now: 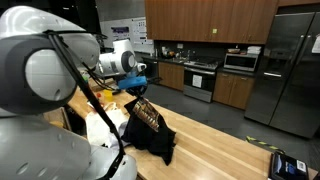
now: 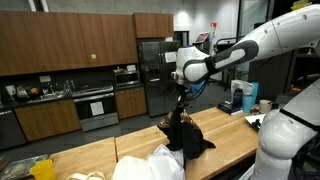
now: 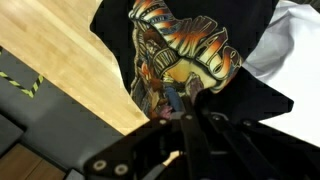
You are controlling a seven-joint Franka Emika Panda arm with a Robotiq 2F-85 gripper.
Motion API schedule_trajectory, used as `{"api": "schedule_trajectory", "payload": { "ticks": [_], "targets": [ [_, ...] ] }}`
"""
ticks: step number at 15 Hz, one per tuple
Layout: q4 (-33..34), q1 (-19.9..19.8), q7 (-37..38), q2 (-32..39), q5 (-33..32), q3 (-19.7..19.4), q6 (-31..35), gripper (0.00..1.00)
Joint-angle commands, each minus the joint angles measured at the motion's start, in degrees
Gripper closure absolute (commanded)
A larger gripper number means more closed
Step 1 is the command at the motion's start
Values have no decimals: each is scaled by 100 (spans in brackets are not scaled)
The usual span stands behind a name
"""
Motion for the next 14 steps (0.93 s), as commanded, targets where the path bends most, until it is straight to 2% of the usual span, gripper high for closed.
{"api": "schedule_trajectory", "payload": {
  "ticks": [1,14],
  "targets": [
    [83,37,-3,25,7,66,-47,94],
    [156,60,-4,162,8,101,-54,94]
  ]
}}
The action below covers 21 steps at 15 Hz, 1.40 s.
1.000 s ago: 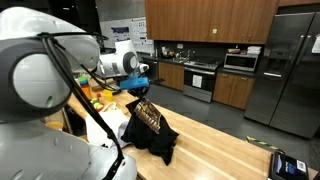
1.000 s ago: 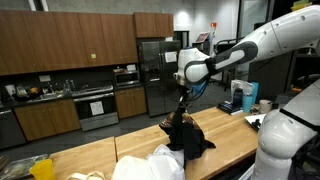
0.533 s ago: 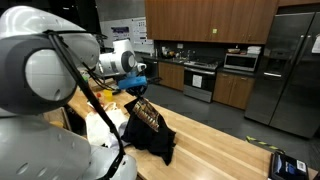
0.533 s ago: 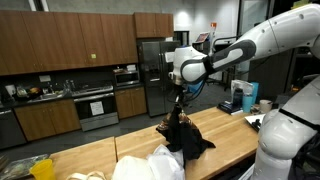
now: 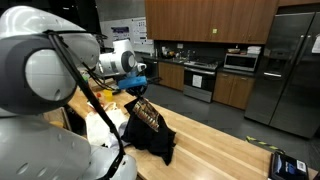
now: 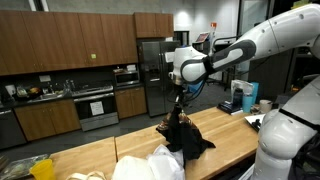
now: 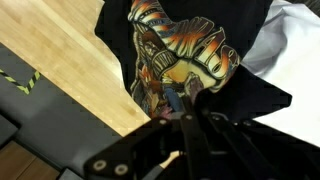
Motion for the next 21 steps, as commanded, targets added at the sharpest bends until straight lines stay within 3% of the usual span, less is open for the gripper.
{"api": "schedule_trajectory", "payload": {
  "ticks": [1,9,10,12,13,16,21],
  "targets": [
    [13,-13,-5,1,8,12,-16,94],
    [13,-13,-5,1,8,12,-16,94],
    [32,23,-197,-31,51,-76,-41,69],
    [80,-42,-178,-89,77,-156,-139,63],
    [13,-27,-42,-5,11,-33,-15,83],
    [30,-53,-69,-15,17,-99,-16,64],
    [34,-53,-73,-15,18,-109,-17,63]
  ]
}}
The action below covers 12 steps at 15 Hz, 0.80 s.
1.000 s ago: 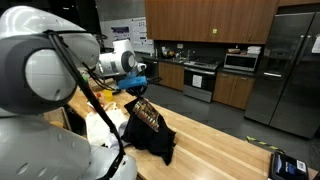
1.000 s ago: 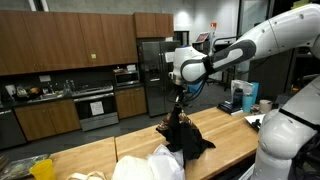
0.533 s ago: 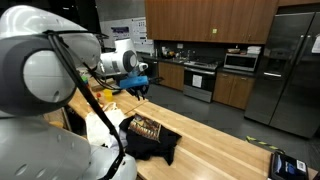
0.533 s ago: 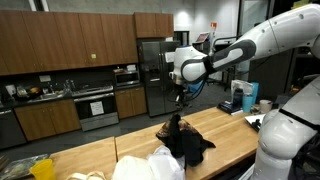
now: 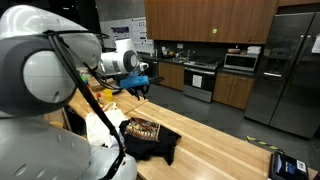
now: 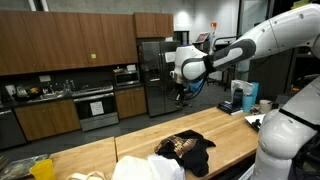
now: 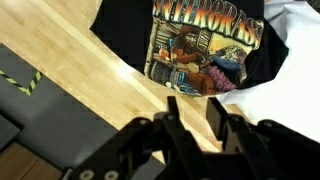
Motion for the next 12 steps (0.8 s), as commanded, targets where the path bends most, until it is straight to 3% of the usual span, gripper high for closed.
{"api": "schedule_trajectory", "payload": {
  "ticks": [1,2,4,6,9,12],
  "targets": [
    [13,-30,-13,1,18,27,-16,63],
    [14,-30,-13,1,18,27,-16,38],
    [29,-76,-386,-52,-202,-60,-397,32],
    [-34,11,-588,32,-124,-91,-570,20],
    [-201,280,-583,296,349,42,-310,1],
    [-52,648,-439,694,1353,159,-284,0]
  ]
}}
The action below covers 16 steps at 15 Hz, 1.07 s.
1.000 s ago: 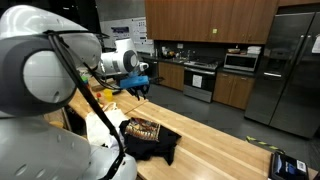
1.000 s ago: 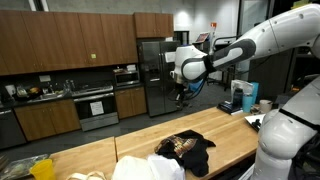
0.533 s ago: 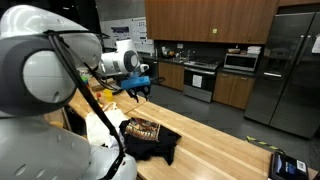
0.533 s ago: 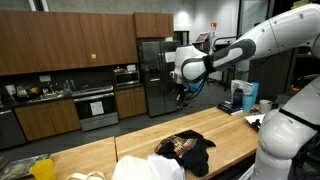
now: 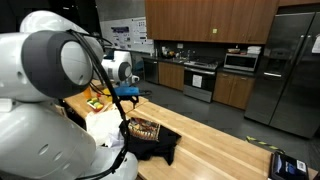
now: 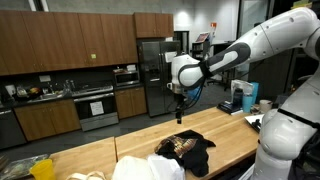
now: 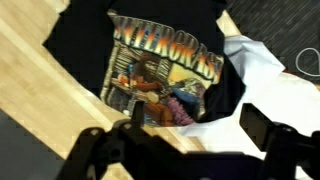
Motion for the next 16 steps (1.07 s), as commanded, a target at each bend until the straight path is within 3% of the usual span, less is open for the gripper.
{"api": "schedule_trajectory", "payload": {
  "ticks": [1,4,6,10,15,16],
  "targets": [
    [275,396,215,527,1073,139,-7,0],
    [400,413,900,945,1713,457,240,0],
    [158,331,1028,1153,1517,701,1272,0],
    [-135,146,1384,1769,412,967,2248,0],
    [-165,-79,2181,2371,-1355,1019,2217,1],
    [-132,-71,2163,2442,-1556,1000,2070,26]
  ]
}}
